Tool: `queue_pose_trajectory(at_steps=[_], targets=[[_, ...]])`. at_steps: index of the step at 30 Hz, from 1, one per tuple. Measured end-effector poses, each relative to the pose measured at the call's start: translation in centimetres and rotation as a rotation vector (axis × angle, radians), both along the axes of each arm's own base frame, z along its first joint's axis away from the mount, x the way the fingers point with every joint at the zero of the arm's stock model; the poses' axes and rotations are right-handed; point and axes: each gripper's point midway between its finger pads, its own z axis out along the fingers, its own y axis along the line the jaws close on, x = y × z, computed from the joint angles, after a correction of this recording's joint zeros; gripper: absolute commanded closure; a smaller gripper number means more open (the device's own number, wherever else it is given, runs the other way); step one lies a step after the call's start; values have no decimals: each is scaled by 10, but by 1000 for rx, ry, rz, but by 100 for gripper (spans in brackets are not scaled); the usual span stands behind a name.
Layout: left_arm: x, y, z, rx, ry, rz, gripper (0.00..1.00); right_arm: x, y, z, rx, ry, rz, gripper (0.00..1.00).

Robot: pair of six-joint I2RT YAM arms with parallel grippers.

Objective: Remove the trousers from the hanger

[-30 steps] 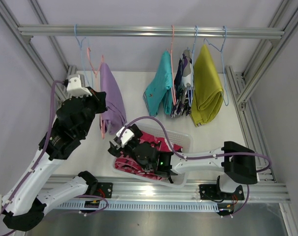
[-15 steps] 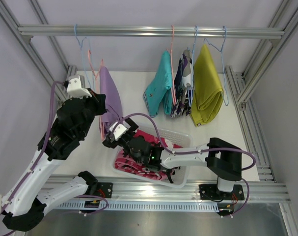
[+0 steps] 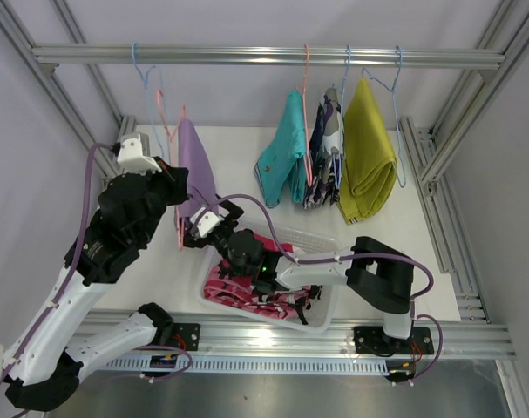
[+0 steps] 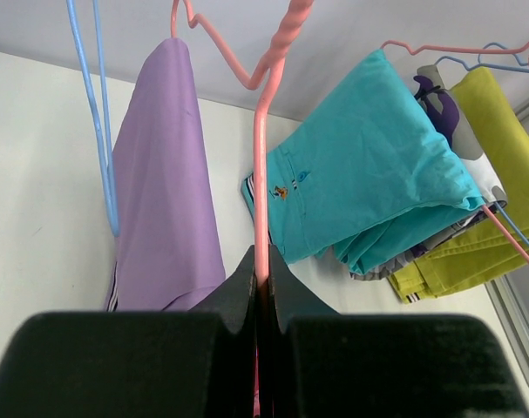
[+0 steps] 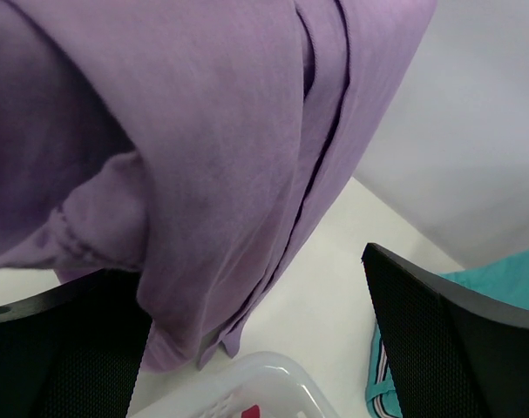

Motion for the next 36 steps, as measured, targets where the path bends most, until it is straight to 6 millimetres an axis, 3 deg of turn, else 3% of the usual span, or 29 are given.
queue_pose_trajectory(at_steps=[7,16,30,36], targets=[[4,8,-3,-23,17,18,100,-2,2,-5,2,23,24,1],[4,9,-3,-28,20,13,99,-20,-16,-8,22,89,51,1],[4,7,-3,-30,21,-1,99,-23,-14,-12,43,124,68,1],[4,7,-3,-31,22,-1,99,-32,-16,-26,30,155,83,1]])
